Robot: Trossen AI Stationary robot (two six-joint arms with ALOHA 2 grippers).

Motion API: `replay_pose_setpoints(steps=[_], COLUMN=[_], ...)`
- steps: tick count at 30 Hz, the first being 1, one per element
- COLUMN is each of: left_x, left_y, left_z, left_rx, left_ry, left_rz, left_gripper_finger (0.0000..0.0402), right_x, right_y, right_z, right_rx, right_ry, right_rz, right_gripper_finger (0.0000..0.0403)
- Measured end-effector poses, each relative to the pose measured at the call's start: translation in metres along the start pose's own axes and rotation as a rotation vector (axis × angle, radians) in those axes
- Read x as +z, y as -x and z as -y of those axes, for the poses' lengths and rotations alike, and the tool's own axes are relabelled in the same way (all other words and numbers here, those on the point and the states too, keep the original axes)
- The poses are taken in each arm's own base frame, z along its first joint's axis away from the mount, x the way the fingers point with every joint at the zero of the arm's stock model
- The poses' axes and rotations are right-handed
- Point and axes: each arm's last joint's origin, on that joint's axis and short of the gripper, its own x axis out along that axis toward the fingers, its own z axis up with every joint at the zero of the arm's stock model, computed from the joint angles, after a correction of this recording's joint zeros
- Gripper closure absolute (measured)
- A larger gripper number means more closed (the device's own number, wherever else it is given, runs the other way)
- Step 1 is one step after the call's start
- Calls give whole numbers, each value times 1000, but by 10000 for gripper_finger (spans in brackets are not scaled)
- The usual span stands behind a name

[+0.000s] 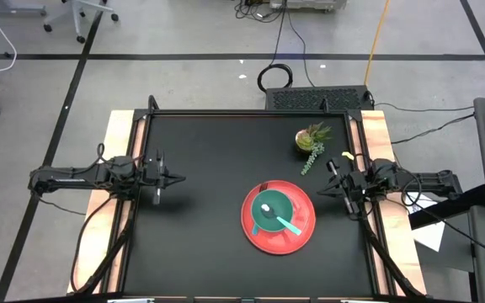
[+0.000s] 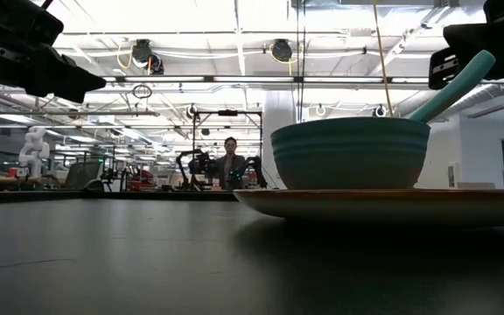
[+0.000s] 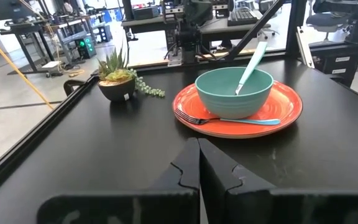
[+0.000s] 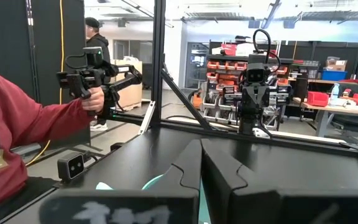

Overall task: Set table place
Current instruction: Return to Home Position

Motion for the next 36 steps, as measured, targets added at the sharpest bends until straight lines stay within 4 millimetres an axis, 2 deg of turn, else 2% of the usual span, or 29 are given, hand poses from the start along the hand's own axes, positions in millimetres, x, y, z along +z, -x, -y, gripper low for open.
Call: replay_pose_setpoints(steps=[10,17,26,36], left_x=[0,0,0,0], left_y=[0,0,0,0], left_z=[0,0,0,0], left_rx=[0,0,0,0], left_ry=[13,58,59,59], left_rz=[0,1,1,0], left_gripper_finger=[399,382,399,371], right_x=[0,0,2,2], right_y=[0,0,0,0], right_z=[0,0,0,0], right_rx=[0,0,0,0], right_ry=[-4,-5,-3,-5], right_rz=[-2,-2,15,15], right_gripper_finger=[403,403,403,403])
